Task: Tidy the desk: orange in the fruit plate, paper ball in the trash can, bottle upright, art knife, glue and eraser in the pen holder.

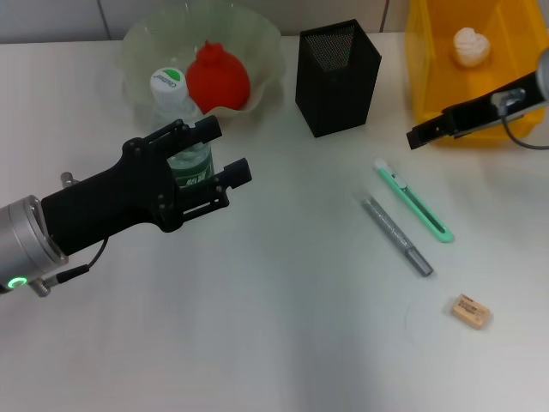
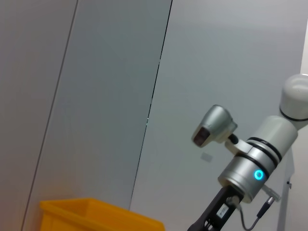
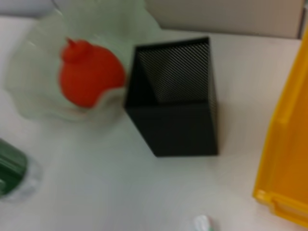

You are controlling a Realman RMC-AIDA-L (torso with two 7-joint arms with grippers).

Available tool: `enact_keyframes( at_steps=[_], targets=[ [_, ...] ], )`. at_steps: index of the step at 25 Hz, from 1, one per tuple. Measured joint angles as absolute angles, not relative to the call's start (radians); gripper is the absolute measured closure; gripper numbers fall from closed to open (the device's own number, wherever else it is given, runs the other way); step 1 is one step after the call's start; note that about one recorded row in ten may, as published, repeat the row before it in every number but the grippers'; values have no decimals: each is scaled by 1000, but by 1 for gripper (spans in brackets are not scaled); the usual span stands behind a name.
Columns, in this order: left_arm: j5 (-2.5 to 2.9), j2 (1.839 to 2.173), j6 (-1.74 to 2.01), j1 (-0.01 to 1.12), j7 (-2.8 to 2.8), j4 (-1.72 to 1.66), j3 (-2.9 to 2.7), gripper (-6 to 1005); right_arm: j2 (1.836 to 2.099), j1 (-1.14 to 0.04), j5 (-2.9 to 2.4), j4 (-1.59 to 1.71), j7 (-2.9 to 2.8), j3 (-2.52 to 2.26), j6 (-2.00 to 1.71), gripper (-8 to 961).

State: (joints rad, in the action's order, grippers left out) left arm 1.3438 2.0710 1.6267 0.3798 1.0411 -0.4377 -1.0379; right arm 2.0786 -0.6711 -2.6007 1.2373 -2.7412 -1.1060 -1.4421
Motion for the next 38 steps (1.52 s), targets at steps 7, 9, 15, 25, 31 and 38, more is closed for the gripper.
enact_keyframes(
  at_steps=[7, 9, 15, 25, 31, 38],
  targets=[
    [1341, 2071, 1624, 377, 1038, -432, -1030, 229, 2077, -768, -2648, 1056, -2744, -1152, -1354, 193],
    [1341, 2071, 1618, 378, 1037, -432, -1030, 229, 2077, -801, -2678, 1011, -2738, -1157, -1343, 193],
    [1340, 2071, 1601, 387, 1037, -431, -1030, 229, 2079, -879, -2728, 887, -2719, -1171, -1297, 195],
    [1339, 2070, 1586, 407, 1037, -431, -1031, 229, 2080, -963, -2747, 730, -2708, -1206, -1201, 222],
    [1338, 2069, 1581, 409, 1039, -435, -1030, 229, 2085, -995, -2749, 672, -2709, -1232, -1162, 252],
    [1337, 2069, 1571, 419, 1042, -438, -1029, 229, 2085, -996, -2748, 650, -2713, -1235, -1145, 286]
  ],
)
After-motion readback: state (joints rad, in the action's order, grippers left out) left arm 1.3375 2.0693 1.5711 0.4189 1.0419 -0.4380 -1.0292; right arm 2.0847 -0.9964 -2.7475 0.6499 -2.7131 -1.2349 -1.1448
